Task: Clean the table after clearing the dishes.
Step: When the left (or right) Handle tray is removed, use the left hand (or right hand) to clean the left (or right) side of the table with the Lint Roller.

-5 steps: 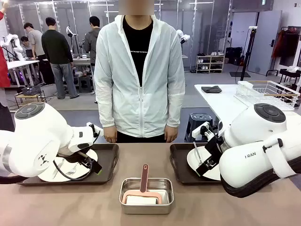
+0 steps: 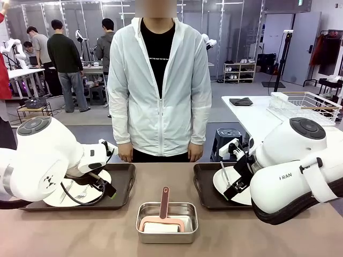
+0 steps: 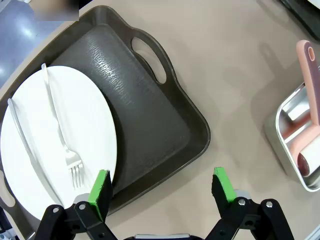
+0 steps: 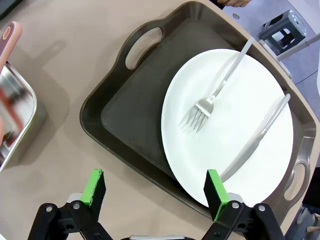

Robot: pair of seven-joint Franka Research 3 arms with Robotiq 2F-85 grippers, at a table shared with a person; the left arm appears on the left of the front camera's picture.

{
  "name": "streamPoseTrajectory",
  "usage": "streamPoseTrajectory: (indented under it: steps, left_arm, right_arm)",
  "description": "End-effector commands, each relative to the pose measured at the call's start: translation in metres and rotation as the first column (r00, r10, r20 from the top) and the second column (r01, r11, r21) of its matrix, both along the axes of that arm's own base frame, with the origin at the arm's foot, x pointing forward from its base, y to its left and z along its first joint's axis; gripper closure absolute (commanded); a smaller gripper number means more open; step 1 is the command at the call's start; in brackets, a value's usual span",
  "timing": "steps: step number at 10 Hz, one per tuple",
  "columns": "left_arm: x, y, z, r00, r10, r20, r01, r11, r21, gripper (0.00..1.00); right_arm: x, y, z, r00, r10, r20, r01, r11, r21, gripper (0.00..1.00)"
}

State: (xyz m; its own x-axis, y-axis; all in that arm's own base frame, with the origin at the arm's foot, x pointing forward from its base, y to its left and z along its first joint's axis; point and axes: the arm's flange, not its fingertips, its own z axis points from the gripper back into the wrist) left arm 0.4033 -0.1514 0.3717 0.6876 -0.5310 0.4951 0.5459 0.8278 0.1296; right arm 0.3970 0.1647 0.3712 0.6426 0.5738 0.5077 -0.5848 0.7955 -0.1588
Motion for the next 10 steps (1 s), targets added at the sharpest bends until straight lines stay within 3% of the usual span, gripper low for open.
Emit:
streamPoseTrajectory:
  steps: [1, 6, 9, 10]
  left_arm:
    - [0.0, 0.0, 0.0, 1.0, 0.001, 0.0, -0.001, 1.0, 0.0, 0.0]
    - [0.0, 0.0, 0.0, 1.0, 0.0, 0.0, 0.0, 1.0, 0.0, 0.0]
    - [0.024, 0.016, 0.034, 0.998, -0.024, -0.054, 0.022, 0.999, -0.036, 0.0]
    - [0.031, 0.025, 0.047, 0.996, -0.044, -0.08, 0.037, 0.996, -0.079, 0.0]
  right_arm:
    - [0.0, 0.001, 0.0, 1.0, 0.0, 0.0, 0.0, 1.0, 0.001, 0.0]
    - [0.0, 0.0, 0.0, 1.0, 0.0, 0.0, 0.0, 1.0, 0.0, 0.0]
    - [0.034, 0.001, 0.033, 0.99, 0.033, -0.137, -0.02, 0.996, 0.092, 0.0]
    - [0.045, 0.003, 0.045, 0.989, 0.041, -0.142, -0.026, 0.994, 0.105, 0.0]
